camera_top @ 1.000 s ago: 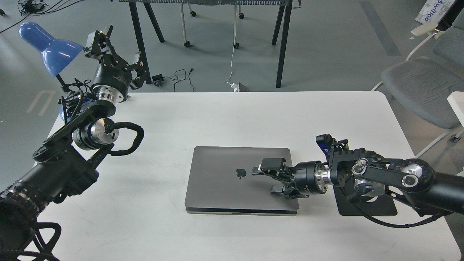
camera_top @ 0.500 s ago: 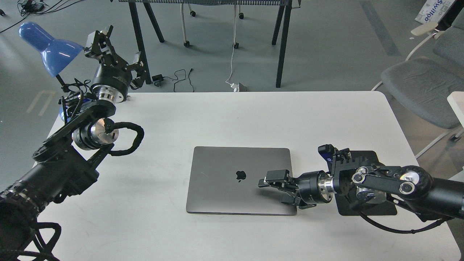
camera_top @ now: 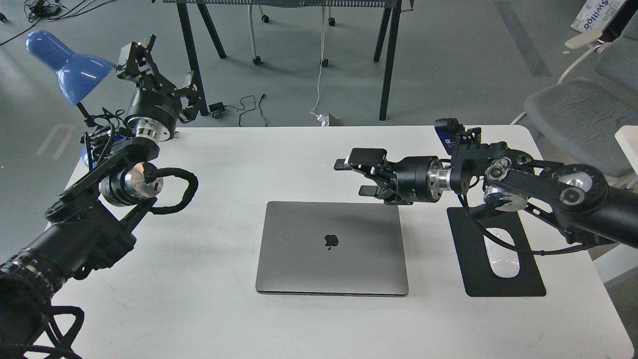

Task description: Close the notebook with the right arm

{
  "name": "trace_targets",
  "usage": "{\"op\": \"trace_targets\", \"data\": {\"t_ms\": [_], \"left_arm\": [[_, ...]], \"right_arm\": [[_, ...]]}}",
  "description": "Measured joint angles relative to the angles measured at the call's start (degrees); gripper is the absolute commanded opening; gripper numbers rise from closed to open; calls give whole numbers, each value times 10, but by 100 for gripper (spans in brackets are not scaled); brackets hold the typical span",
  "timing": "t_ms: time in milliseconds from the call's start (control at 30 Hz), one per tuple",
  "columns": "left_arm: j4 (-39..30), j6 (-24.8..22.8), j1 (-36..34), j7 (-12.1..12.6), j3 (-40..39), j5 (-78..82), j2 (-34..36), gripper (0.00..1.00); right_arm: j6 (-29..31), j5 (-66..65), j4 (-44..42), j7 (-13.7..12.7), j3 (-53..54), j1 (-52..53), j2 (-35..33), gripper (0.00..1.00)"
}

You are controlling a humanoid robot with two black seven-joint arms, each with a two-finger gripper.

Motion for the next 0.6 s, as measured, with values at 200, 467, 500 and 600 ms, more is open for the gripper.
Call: {"op": "trace_targets", "data": {"t_ms": [200,467,500,600], "left_arm": [[0,0,0,0,1,0,0,100],[0,0,0,0,1,0,0,100],[0,0,0,0,1,0,0,100],[0,0,0,0,1,0,0,100]], "right_arm": [[-20,20,-62,6,216,-42,23,100],[-50,109,-122,6,429,-108,89,100],[-52,122,-125,6,445,-114,92,100],[-54,172,-137,6,487,-132,103,100]]}}
